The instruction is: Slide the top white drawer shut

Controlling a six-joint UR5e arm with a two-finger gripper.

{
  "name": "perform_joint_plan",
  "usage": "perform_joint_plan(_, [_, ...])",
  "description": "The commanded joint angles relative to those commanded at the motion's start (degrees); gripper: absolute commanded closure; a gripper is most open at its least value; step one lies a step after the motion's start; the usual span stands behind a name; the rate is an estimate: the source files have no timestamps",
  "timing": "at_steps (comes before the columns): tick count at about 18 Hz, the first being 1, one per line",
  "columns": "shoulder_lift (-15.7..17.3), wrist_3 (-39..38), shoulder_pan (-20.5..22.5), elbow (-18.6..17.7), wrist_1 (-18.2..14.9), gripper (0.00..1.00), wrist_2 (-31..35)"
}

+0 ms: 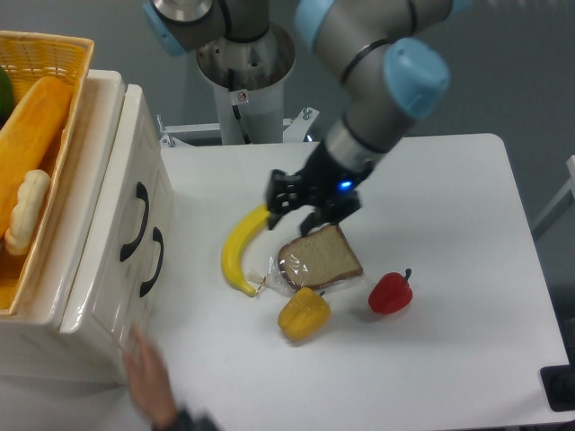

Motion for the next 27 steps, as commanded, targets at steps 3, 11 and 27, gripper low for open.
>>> perform_joint_plan(3, [-0.09,0.0,2.46,0.09,1.76,0.0,0.62])
perform_joint_plan(11, [-0.79,4.46,8.01,0.09,9.48,0.0,5.96])
perform_joint_plan(27, [-6.59,48.49,15.39,1.93,10.2,0.0,22.68])
